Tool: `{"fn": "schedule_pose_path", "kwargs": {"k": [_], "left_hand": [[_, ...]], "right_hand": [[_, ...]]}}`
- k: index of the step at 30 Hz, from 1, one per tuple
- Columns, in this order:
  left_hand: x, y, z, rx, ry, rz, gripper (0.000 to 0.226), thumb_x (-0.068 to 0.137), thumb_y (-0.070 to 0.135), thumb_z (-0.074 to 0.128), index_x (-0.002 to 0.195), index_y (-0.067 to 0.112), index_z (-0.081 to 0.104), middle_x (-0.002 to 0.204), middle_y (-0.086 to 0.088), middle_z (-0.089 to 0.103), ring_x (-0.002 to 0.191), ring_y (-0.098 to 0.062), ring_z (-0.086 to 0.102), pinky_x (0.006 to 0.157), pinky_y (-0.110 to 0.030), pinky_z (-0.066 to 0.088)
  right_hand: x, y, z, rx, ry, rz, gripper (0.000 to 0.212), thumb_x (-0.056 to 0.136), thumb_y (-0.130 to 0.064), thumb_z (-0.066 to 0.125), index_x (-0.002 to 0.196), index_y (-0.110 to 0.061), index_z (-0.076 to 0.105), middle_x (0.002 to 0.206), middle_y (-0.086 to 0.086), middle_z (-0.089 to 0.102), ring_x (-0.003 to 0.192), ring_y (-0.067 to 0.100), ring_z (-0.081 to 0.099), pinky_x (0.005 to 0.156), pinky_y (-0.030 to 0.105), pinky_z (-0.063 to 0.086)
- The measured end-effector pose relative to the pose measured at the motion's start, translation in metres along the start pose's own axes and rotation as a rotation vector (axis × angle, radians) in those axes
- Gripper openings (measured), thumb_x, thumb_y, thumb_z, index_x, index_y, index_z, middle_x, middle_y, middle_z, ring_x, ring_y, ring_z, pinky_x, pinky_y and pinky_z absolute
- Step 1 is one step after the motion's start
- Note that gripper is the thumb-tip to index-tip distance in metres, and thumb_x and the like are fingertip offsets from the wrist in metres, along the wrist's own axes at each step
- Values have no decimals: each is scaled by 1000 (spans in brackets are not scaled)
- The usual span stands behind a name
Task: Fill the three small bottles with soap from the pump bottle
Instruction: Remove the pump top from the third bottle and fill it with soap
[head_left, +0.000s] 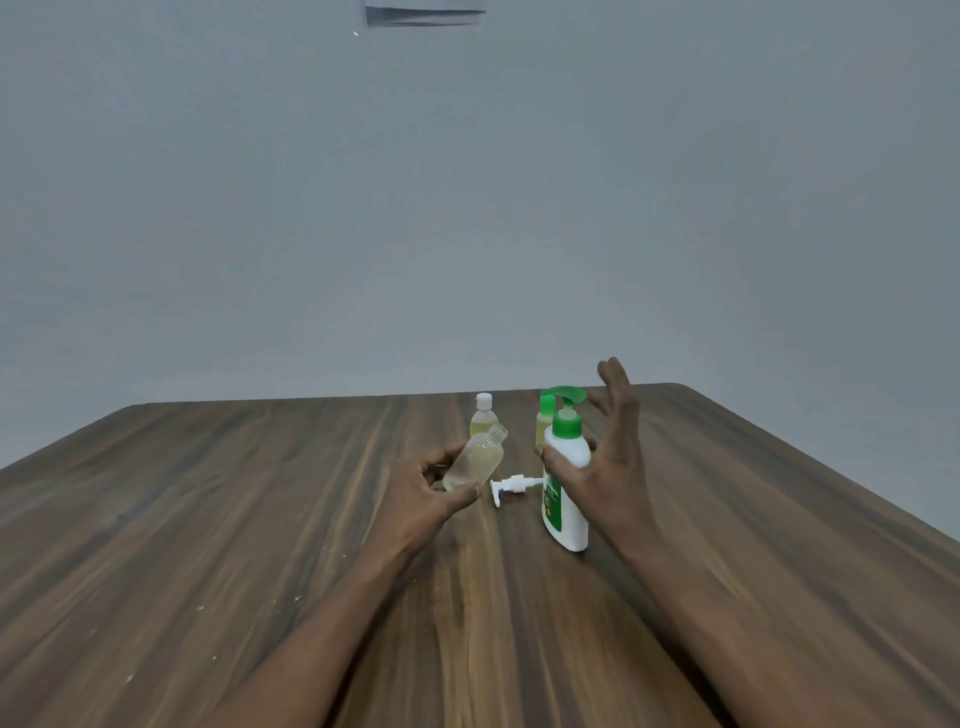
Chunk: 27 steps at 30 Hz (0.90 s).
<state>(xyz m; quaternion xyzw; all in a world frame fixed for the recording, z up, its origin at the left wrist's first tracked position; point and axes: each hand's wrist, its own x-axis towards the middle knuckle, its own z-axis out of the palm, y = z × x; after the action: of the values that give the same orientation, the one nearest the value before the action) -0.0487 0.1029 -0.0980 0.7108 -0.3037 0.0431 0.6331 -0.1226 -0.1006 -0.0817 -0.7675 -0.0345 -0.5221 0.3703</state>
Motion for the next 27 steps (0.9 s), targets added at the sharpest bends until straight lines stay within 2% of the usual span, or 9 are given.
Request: {"fn": "schedule_pose_path", "kwargs": {"k": [3,6,8,13,17,19,21,23,27], "left_hand": [[2,-2,1,-48,32,-4,48,75,4,85,117,21,69,109,6,75,99,-7,71,84,-22,58],[2,-1,2,-43,47,8,39,78,6,83,113,19,70,106,8,76,96,-4,71,81,-18,56],[1,-1,3,-54,52,14,39,80,6,82,115,18,70,108,7,76,98,-5,72,84,-21,56],[4,5,5,-39,37,47,41,82,11,81,119,23,70,112,8,75,102,-10,71,92,-34,58],[16,18,2,-82,-29,40,48,80,8,83,123,24,68,114,2,74,102,-17,73,92,-46,59],[25,25,-1,-119,-98,12,54,79,4,83,127,23,66,115,-5,73,102,-23,73,92,-47,59],[33,28,-4,-141,-137,-5,53,76,10,85,126,20,68,115,-6,74,105,-25,72,96,-51,56],[34,27,-5,-167,-129,-12,52,73,15,84,123,18,69,114,-4,75,106,-24,72,99,-53,54],[29,18,-1,-203,-106,-3,53,71,13,82,122,17,70,115,-3,76,109,-23,71,101,-50,53]], "right_hand": [[5,6,-1,-45,-44,-97,103,74,-8,83,154,-24,20,159,-7,26,140,10,39,96,28,52],[9,12,3,-155,-82,-151,92,77,-10,78,153,-20,28,157,-4,31,140,2,35,100,8,38],[9,13,5,-185,-93,-143,85,78,-10,76,151,-19,32,151,-4,38,134,-7,35,100,2,30],[8,12,8,-203,-88,-146,83,80,-8,73,151,-18,32,143,-4,41,124,-8,39,98,4,33],[8,12,9,-190,-78,-156,80,78,-6,72,148,-16,35,146,-2,38,130,-14,31,100,6,34],[9,12,9,-183,-88,-191,76,78,-5,71,147,-12,37,149,0,36,136,-9,29,106,11,33],[10,13,8,-185,-93,-208,76,78,-5,71,147,-12,37,149,-2,37,137,-7,30,108,13,33],[11,14,7,-186,-105,-197,80,78,-6,71,149,-15,34,145,-4,40,131,-10,33,105,11,34],[12,17,7,-209,-122,-223,81,79,-6,72,150,-13,34,144,1,41,130,-10,32,104,7,30]]}}
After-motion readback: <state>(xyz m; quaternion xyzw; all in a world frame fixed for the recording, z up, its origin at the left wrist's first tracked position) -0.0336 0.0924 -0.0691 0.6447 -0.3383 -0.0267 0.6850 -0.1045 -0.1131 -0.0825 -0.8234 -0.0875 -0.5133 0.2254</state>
